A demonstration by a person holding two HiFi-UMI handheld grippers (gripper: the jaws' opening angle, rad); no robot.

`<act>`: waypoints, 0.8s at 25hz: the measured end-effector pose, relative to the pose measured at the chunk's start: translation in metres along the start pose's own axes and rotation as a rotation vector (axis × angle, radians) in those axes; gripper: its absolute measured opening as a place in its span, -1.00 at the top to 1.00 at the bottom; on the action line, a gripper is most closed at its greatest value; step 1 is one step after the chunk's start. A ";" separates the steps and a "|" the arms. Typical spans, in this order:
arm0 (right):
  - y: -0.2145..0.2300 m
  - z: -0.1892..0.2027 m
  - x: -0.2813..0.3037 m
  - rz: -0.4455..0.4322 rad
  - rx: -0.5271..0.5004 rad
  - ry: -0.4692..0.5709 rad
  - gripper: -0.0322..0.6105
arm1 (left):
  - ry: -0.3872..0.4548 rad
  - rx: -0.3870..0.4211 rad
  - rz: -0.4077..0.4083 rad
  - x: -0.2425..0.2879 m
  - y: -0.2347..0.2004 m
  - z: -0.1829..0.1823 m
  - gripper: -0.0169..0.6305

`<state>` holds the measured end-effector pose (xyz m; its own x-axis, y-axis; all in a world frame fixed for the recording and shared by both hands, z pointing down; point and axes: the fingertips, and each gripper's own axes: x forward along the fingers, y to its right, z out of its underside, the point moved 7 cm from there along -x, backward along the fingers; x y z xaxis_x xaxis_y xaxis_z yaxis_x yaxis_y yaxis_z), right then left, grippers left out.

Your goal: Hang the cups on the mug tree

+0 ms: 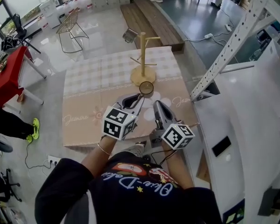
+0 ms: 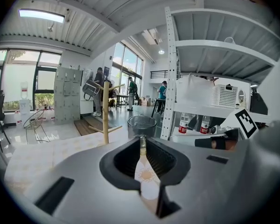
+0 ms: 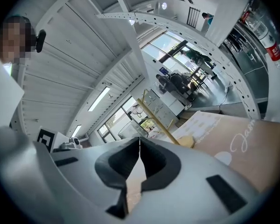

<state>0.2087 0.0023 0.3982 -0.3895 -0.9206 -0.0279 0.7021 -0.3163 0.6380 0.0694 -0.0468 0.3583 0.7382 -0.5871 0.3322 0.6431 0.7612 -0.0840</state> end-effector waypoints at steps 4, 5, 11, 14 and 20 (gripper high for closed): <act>0.006 -0.002 0.005 0.016 -0.001 -0.001 0.87 | 0.003 -0.003 0.015 0.010 -0.004 -0.003 0.81; 0.007 -0.002 0.005 0.019 0.001 -0.001 0.87 | 0.002 -0.003 0.020 0.013 -0.004 -0.003 0.81; 0.015 -0.004 0.015 0.034 0.033 0.015 0.87 | -0.004 -0.001 0.053 0.025 -0.009 -0.005 0.81; 0.018 -0.007 0.018 0.041 0.043 0.021 0.87 | 0.003 -0.004 0.066 0.030 -0.011 -0.009 0.81; 0.023 -0.015 0.025 0.056 0.053 0.046 0.87 | 0.020 -0.009 0.102 0.040 -0.012 -0.017 0.81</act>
<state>0.2238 -0.0319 0.4009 -0.3220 -0.9464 -0.0252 0.6890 -0.2525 0.6793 0.0948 -0.0847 0.3565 0.8036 -0.5122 0.3031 0.5664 0.8146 -0.1250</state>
